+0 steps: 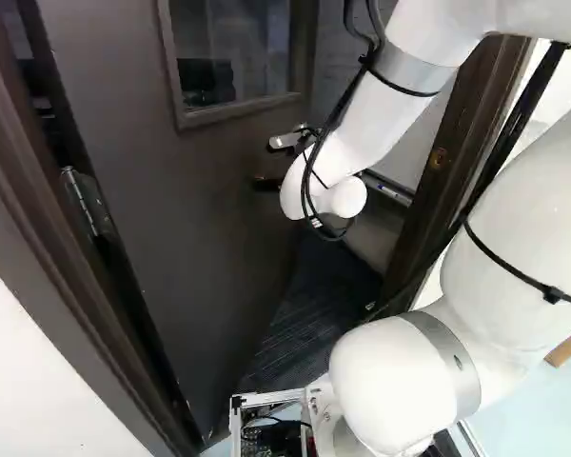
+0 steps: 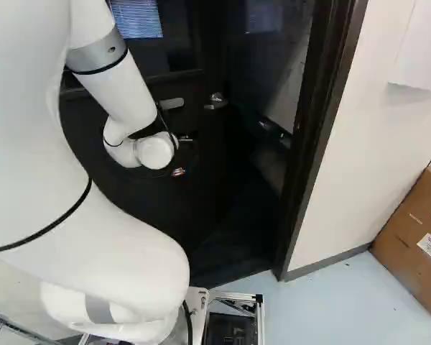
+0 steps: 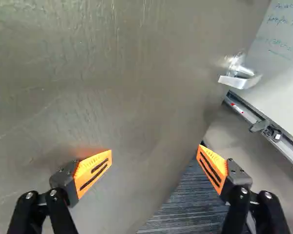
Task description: Open the door and move inside
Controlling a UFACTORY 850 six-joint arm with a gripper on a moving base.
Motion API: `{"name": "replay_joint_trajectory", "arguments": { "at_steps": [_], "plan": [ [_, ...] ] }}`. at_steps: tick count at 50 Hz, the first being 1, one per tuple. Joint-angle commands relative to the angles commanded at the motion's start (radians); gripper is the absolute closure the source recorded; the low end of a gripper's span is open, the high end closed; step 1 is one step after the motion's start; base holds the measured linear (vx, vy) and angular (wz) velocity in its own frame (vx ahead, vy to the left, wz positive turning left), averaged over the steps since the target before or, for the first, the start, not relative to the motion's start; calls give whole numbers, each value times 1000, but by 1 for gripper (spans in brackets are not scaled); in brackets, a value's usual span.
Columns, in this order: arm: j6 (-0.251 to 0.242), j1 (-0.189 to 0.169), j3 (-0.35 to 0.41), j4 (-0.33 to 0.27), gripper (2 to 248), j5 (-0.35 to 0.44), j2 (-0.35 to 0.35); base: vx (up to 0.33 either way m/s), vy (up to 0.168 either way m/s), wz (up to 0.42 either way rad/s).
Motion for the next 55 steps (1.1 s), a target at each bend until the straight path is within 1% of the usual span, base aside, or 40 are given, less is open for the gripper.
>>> {"name": "replay_joint_trajectory", "arguments": {
  "at_steps": [27,55],
  "plan": [
    [0,63,-119,0,3,0,-119,0,0,0],
    [0,123,-259,0,3,0,-249,0,0,0]
  ]
}}
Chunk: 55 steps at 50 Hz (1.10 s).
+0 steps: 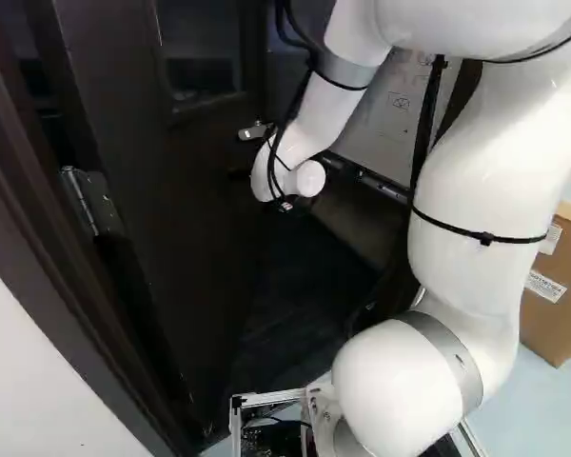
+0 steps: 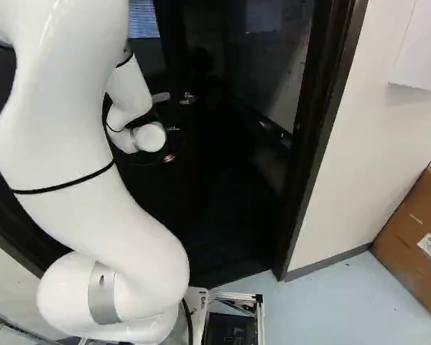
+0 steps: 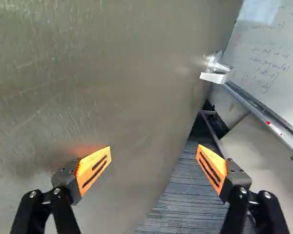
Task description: Open the door and move inside
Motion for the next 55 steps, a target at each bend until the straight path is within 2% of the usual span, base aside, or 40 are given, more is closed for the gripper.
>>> {"name": "replay_joint_trajectory", "arguments": {
  "at_steps": [19,55],
  "plan": [
    [0,37,-100,-3,3,0,-88,0,0,0],
    [0,107,-278,-50,3,0,-236,0,0,0]
  ]
}}
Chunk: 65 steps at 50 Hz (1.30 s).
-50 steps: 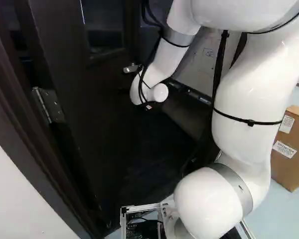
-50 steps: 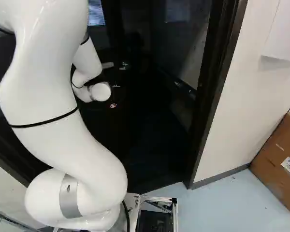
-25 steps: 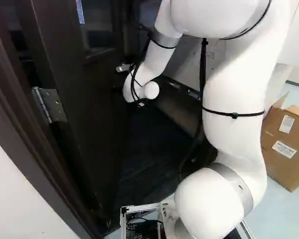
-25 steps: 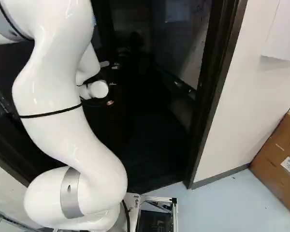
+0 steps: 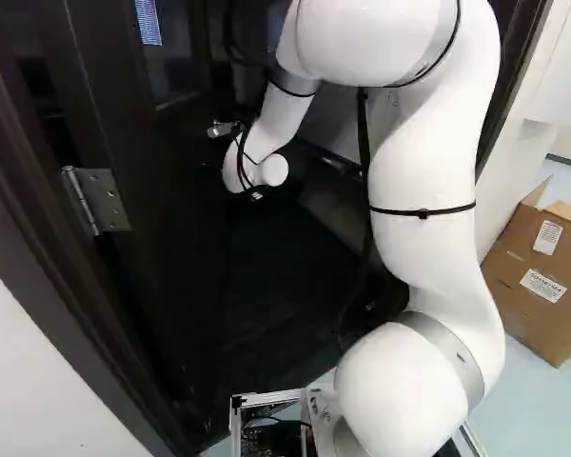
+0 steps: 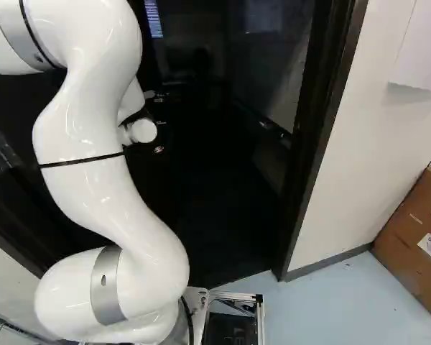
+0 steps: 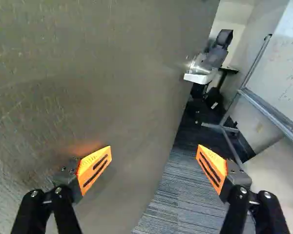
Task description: Open the door and move inside
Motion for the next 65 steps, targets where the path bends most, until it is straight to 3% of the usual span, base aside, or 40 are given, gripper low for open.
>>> {"name": "replay_joint_trajectory", "arguments": {
  "at_steps": [65],
  "plan": [
    [0,137,-184,-89,3,0,-144,0,0,0]
  ]
}}
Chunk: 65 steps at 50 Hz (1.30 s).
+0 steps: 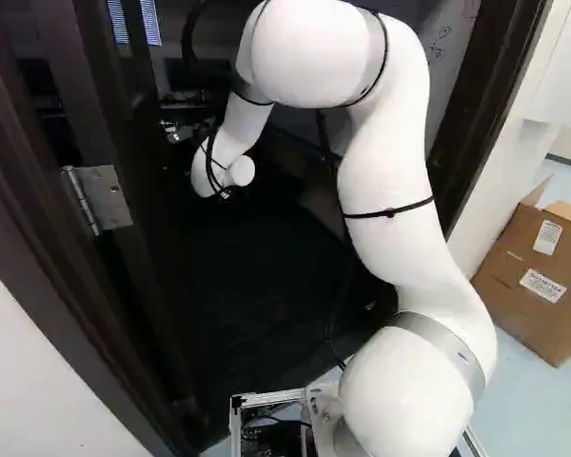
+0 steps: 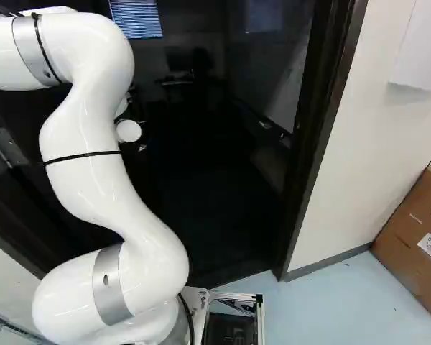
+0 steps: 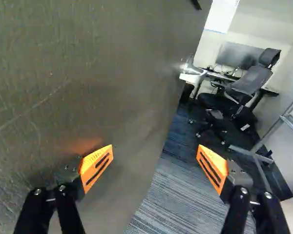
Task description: Open the door and move inside
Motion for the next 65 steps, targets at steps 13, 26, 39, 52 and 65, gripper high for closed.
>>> {"name": "replay_joint_trajectory", "arguments": {
  "at_steps": [13,26,39,52,65],
  "plan": [
    [0,25,-42,-18,3,0,-32,0,0,0],
    [0,51,-73,-35,3,0,-55,0,0,0],
    [0,77,-99,-53,3,0,-75,0,0,0],
    [0,102,-126,-71,3,0,-95,0,0,0],
    [0,127,-154,-88,3,0,-115,0,0,0]
  ]
}}
